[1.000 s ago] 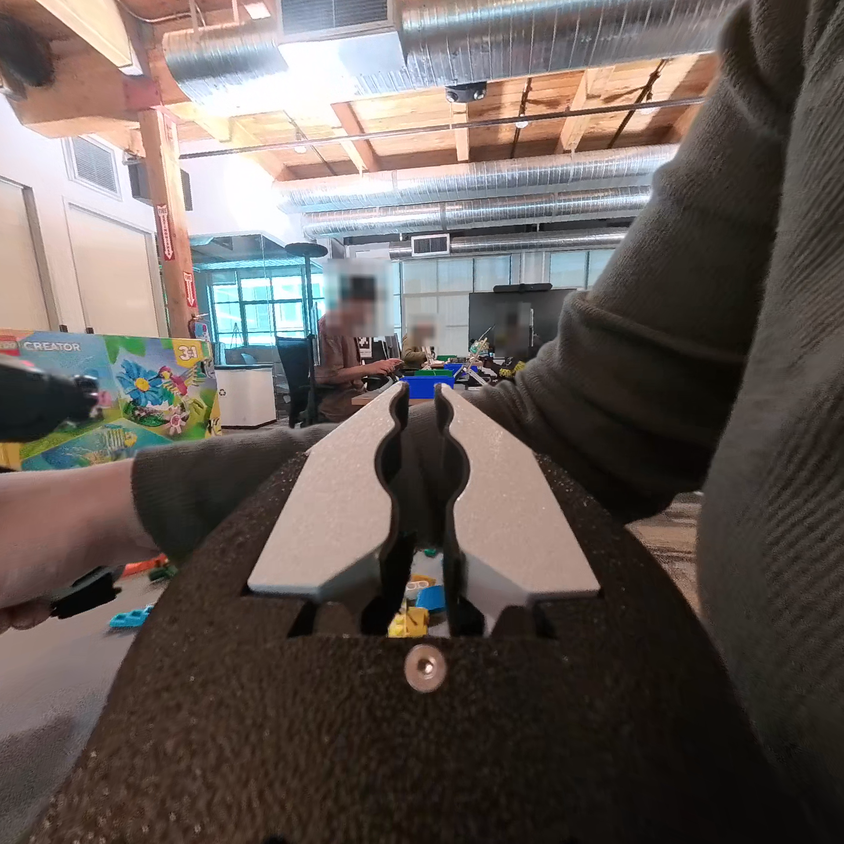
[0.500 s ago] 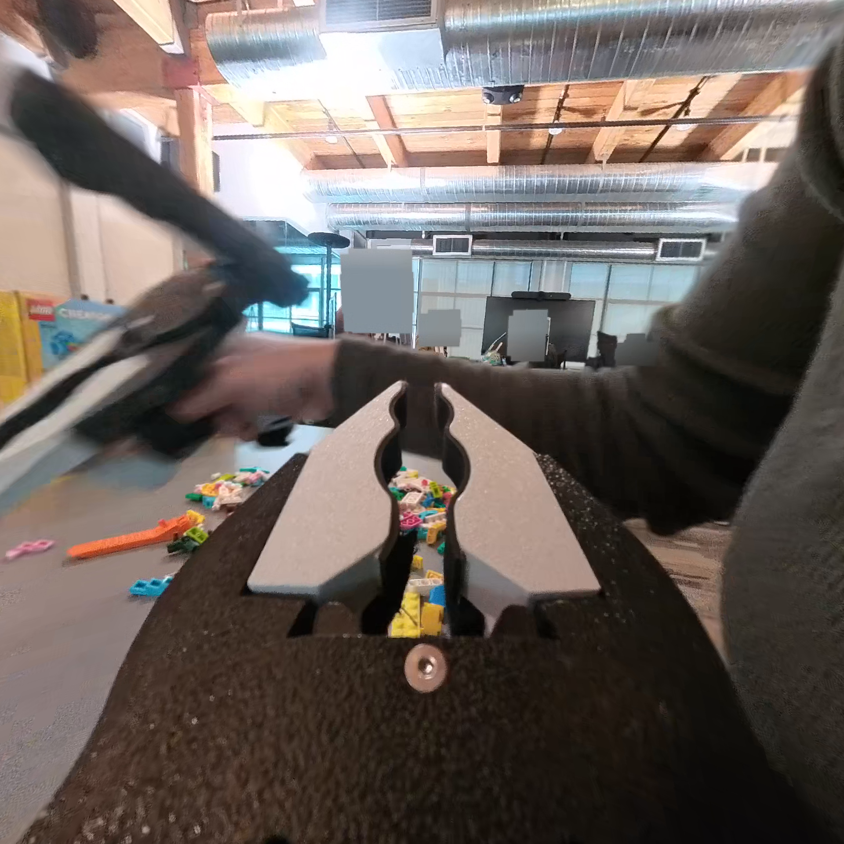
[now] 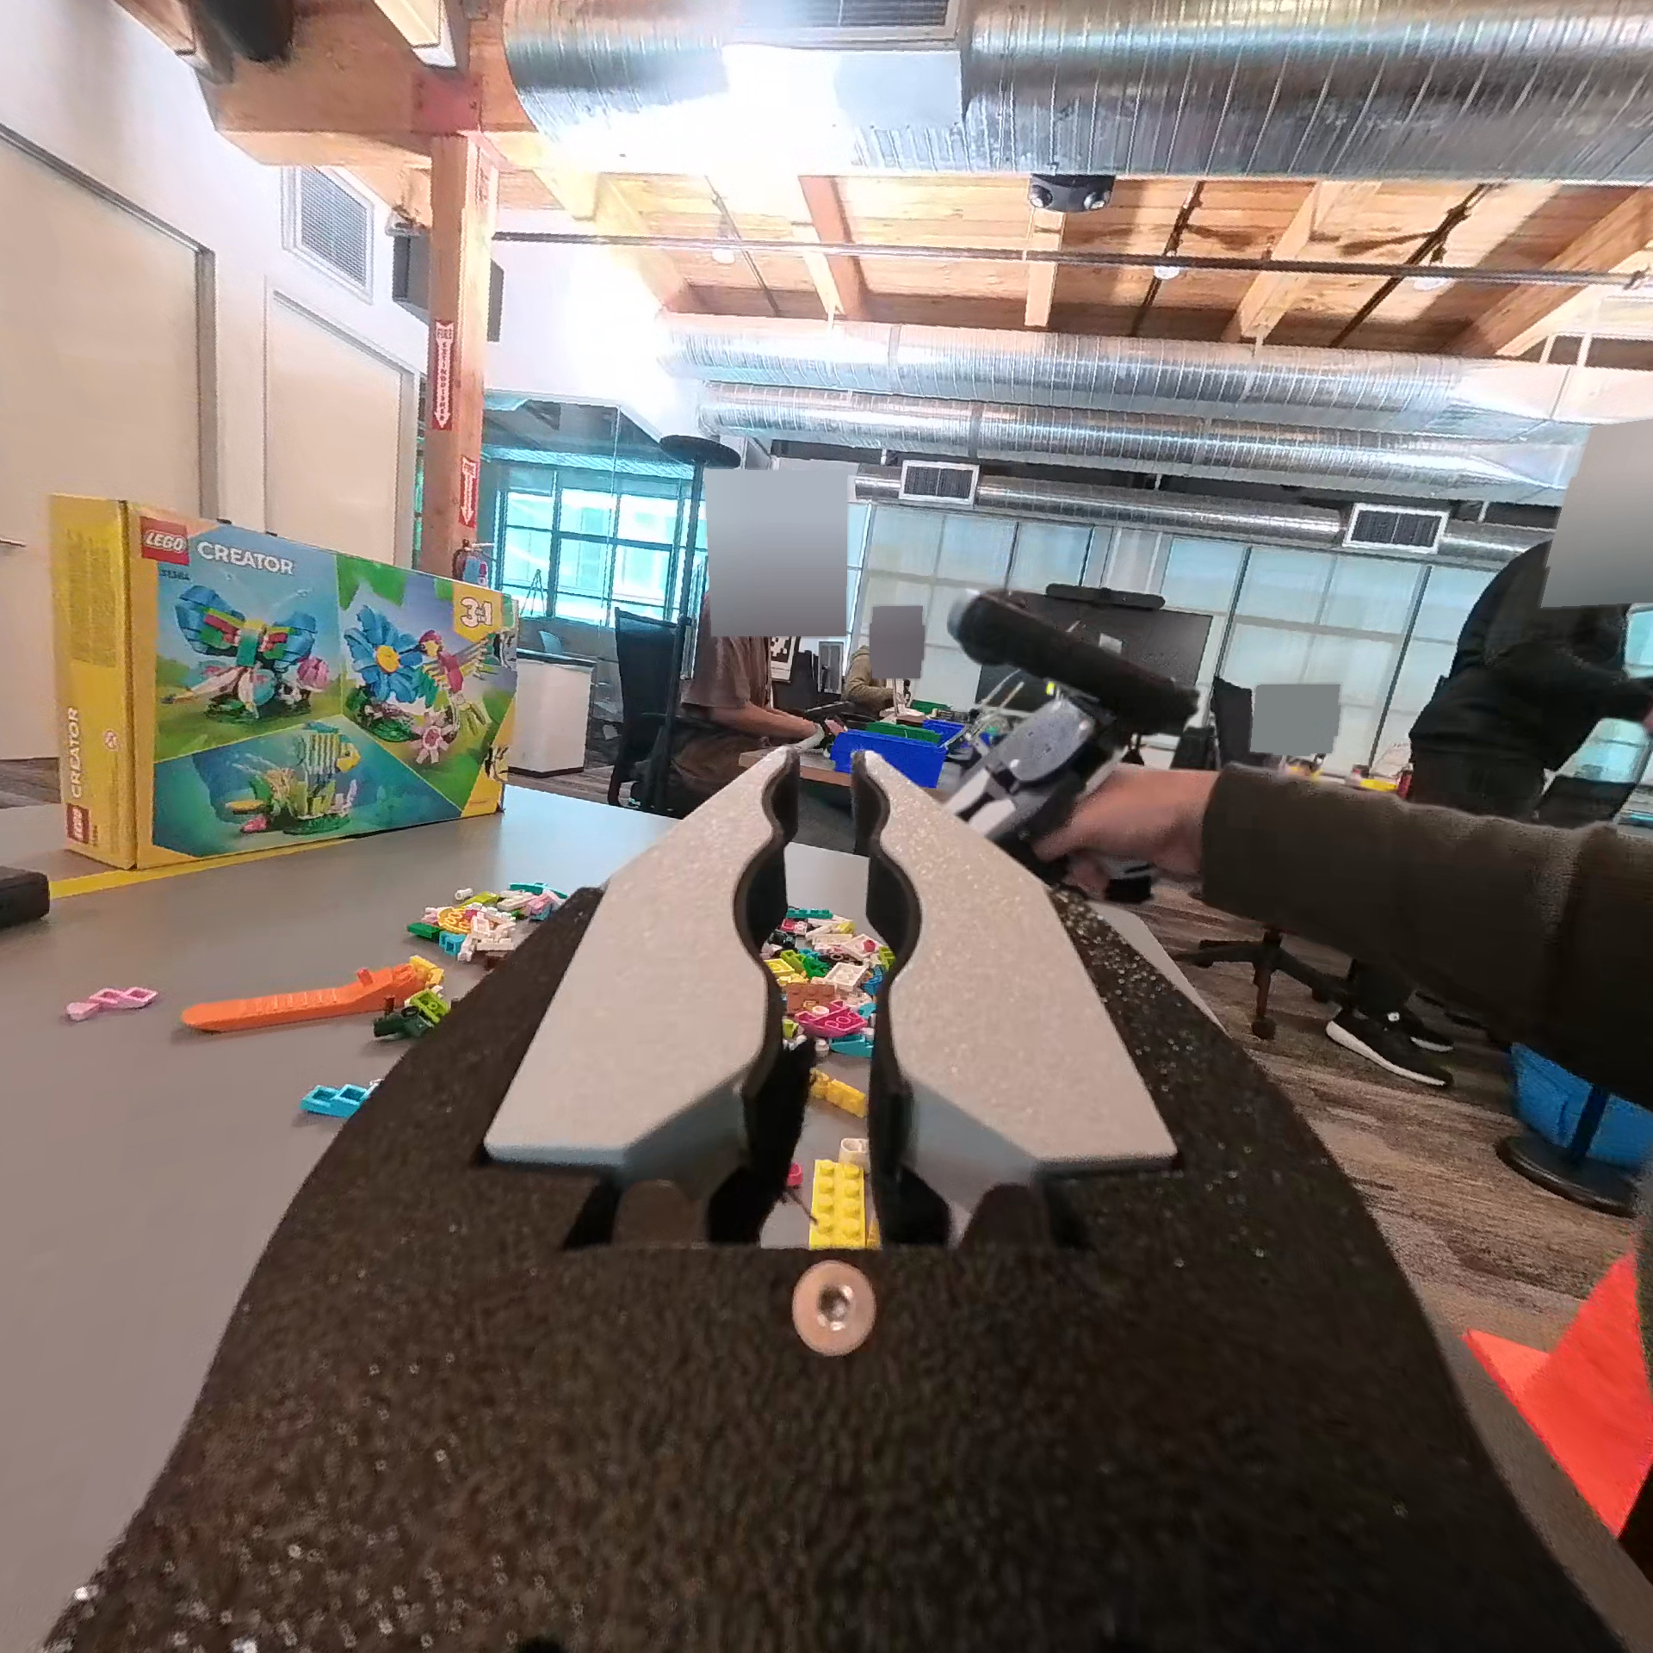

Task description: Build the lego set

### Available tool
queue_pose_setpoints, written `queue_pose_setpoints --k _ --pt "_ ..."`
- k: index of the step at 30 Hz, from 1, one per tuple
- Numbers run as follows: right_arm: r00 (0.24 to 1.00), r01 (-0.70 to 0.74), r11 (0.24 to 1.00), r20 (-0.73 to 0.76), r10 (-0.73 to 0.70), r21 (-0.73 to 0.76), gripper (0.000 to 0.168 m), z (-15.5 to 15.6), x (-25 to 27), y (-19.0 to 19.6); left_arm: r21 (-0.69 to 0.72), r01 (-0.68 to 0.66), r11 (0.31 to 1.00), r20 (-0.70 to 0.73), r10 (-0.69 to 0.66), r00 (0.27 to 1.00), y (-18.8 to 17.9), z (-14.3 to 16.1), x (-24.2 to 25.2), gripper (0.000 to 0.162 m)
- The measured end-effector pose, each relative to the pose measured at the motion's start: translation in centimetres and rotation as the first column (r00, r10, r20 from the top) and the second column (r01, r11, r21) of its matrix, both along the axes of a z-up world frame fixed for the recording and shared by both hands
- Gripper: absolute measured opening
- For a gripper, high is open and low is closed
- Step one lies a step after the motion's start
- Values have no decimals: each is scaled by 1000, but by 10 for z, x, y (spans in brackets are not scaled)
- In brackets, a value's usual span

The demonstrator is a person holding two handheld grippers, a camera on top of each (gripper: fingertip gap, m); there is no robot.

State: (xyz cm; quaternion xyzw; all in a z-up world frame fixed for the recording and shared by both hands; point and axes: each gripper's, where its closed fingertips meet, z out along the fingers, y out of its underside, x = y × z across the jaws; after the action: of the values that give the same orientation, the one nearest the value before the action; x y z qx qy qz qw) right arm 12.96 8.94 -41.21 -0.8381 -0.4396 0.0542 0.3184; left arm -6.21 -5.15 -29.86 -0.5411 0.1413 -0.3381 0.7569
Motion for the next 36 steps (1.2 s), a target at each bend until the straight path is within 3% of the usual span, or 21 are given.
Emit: queue_pose_setpoints --k 8,15,21,36 --pt "981 -103 995 -169 100 -10 14 0 -46 -10 -15 3 1000 16 -3 1000 2 -1 -2 8" --pt "970 -212 977 -124 209 -9 15 -15 -94 -2 -18 8 1000 22 -7 1000 2 -1 -3 8" --pt "973 -228 972 -60 225 -50 16 -23 -98 4 -21 11 1000 27 -11 1000 3 -1 -2 8" --pt "981 -180 977 -89 171 -111 11 -25 -93 7 -26 12 1000 37 -11 999 4 0 -1 8"
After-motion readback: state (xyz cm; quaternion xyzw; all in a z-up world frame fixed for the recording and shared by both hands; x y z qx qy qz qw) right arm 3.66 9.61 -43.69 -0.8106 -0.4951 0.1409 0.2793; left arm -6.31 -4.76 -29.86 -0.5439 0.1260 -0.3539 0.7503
